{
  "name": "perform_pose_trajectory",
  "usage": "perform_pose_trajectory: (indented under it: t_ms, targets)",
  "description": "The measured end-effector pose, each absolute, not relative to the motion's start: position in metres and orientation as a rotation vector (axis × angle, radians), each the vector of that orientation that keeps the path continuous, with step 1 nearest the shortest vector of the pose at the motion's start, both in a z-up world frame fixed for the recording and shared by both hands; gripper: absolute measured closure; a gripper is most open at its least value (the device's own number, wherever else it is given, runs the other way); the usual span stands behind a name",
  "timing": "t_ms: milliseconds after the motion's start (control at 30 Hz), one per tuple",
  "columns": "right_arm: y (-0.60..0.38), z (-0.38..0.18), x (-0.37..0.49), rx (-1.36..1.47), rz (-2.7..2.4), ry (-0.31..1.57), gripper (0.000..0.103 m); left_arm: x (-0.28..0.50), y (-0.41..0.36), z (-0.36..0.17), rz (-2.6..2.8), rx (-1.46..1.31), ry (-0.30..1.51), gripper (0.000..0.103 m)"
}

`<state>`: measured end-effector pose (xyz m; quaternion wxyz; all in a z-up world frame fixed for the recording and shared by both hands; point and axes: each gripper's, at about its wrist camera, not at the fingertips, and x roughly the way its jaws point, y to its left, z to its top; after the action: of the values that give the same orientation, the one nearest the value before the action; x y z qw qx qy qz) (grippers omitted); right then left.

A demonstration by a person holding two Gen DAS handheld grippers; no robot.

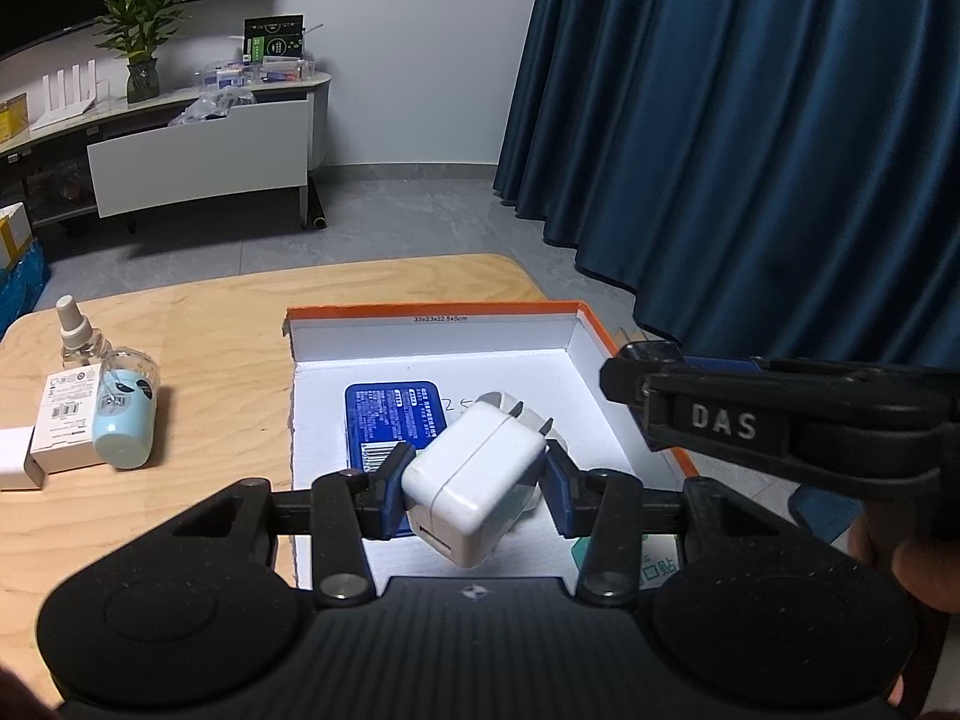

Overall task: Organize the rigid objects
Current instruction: 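Release the white charger into the box with the left gripper while the right gripper releases the black charger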

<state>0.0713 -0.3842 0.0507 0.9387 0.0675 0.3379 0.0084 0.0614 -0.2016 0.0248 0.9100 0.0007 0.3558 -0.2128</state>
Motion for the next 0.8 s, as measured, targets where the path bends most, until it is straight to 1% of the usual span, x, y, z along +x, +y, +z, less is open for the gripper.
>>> perform_pose_trajectory:
  t_ms: [233,300,333,367,400,700,767,800]
  targets:
    - [-0.386,0.045,0.093,0.128,0.030,0.719,0.059,0.066,-0.204,0.020,-0.443,0.005,0.748,0.058]
    - [-0.389,0.045,0.097,0.138,0.027,0.694,0.058,0.067,-0.205,0.018,-0.444,0.007,0.753,0.058]
    - [-0.391,0.046,0.097,0.146,0.021,0.665,0.055,0.067,-0.205,0.017,-0.447,0.009,0.756,0.058]
    - [-0.394,0.047,0.096,0.159,0.011,0.644,0.047,0.067,-0.206,0.017,-0.450,0.009,0.757,0.058]
    - [-0.397,0.049,0.094,0.172,0.004,0.629,0.045,0.067,-0.207,0.017,-0.452,0.010,0.758,0.058]
    - [-0.411,0.064,0.069,0.172,-0.044,0.578,0.045,0.067,-0.222,0.014,-0.525,0.010,0.773,0.057]
    - [-0.412,0.067,0.063,0.178,-0.047,0.571,0.045,0.070,-0.225,0.011,-0.569,0.004,0.794,0.056]
    - [-0.412,0.068,0.061,0.179,-0.046,0.569,0.045,0.070,-0.224,0.011,-0.571,-0.005,0.796,0.052]
